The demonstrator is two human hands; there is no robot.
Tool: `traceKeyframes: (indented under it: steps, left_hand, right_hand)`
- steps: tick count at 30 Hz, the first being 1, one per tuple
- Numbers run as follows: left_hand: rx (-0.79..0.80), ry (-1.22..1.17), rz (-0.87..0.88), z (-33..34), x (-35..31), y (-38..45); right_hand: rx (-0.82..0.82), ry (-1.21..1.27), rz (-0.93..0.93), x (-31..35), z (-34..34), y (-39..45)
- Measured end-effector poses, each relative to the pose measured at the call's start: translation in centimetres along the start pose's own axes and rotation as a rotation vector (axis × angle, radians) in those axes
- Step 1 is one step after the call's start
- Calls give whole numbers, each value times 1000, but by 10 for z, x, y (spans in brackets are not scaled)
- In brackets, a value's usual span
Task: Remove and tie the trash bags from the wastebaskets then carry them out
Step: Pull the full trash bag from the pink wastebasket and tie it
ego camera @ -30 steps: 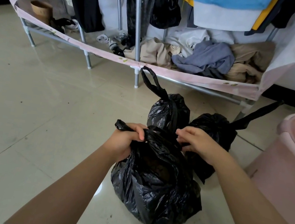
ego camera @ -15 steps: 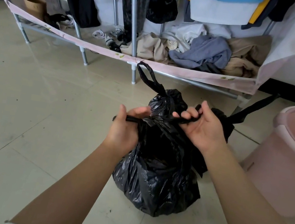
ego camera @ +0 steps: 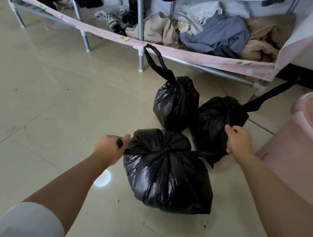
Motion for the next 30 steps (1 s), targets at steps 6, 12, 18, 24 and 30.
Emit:
traceKeyframes:
  steps: [6, 12, 18, 24, 30]
  left_hand:
    - [-65, -414, -236, 12, 30, 22]
    - [-330, -1617, -511, 36, 34, 22]
    - [-3, -1613, -461, 82, 7, 8]
    - [110, -1687, -199, 81, -19, 21]
    - [281, -1565, -137, 75, -30, 27]
  right_hand:
    - [-76, 28, 146, -25, 2, 1]
    - [-110, 778, 295, -44, 23, -4]
    - [51, 658, 400, -38, 68, -12]
    - [43, 680, 336, -30, 73, -12]
    - [181, 536, 329, -27, 76, -16]
Point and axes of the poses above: each hand's wrist, its own y-axis towards the middle knuckle, its own z-axis out of the palm, x = y × z, the point moved 6 cm from there along y, towards the middle knuckle, and after that the axes turned 9 degrees about x, right-handed, at the moved point
